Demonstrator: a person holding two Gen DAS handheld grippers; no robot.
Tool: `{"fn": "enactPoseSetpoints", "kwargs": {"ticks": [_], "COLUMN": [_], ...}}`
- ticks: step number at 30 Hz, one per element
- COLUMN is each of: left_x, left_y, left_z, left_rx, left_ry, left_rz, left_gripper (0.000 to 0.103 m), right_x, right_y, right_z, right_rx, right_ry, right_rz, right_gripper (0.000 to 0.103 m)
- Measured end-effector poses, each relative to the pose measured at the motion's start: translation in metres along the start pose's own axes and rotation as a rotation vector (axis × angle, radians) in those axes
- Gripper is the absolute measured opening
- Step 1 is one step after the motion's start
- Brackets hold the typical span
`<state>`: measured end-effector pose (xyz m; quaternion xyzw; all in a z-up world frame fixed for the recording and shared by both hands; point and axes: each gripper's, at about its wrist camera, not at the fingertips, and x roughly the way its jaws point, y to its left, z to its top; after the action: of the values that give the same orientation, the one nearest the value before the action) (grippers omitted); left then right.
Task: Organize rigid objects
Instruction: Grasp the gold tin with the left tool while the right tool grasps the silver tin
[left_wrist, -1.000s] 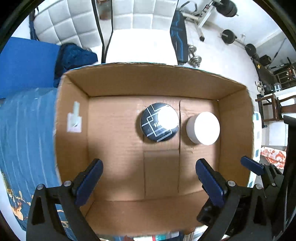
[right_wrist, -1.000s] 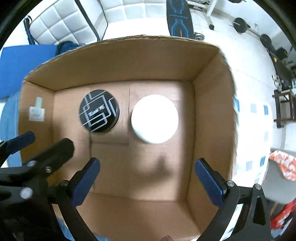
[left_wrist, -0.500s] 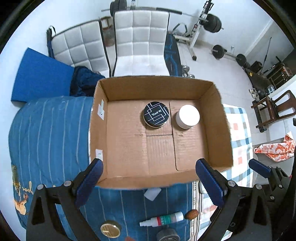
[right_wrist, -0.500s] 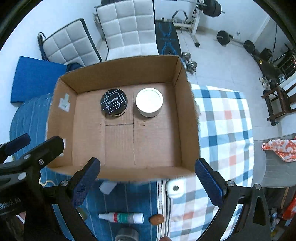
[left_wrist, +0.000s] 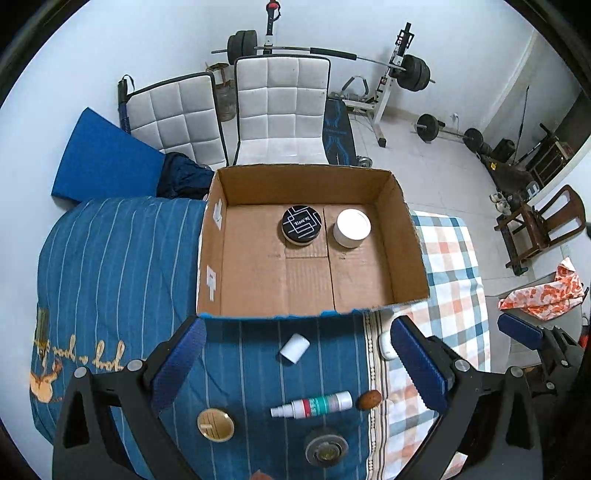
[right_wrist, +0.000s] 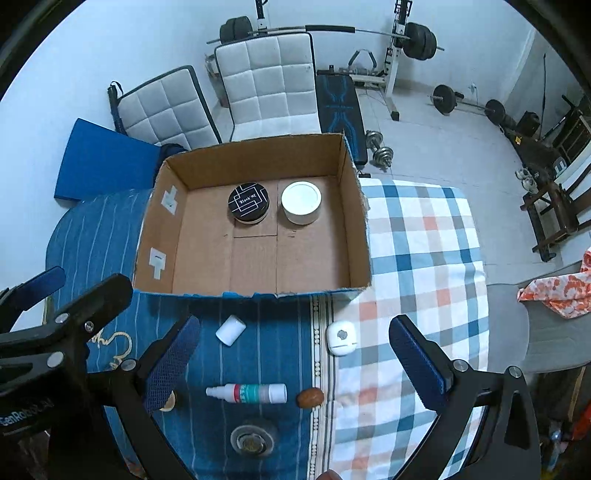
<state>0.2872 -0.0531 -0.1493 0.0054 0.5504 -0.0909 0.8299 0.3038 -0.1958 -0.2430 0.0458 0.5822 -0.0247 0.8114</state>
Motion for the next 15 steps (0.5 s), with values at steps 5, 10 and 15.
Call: {"fn": "enactPoseSetpoints", "kwargs": {"ticks": [5, 10, 15], "left_x": [-0.007, 0.021, 0.062], "left_y": [0.003, 0.021, 0.049], "left_z": [-0.039, -0.105, -0.170], "left_rx": [-0.028, -0.077, -0.124], "left_ry": [0.007, 0.129, 0.269], "left_rz": [0.018, 0.056, 0.139], "left_gripper": [0.103, 0.103, 0.103], "right_x": [0.003, 0.056, 0.126], "right_y": [0.007, 0.022, 0.036], "right_z": [-0.040, -0.109, -0.170], "right_rx": [-0.042, -0.071, -0.053], "right_ry": [0.056, 0.257, 0.448], "right_rz": [-0.012, 0.024, 0.051], "right_gripper": [0.103, 0.103, 0.103]}}
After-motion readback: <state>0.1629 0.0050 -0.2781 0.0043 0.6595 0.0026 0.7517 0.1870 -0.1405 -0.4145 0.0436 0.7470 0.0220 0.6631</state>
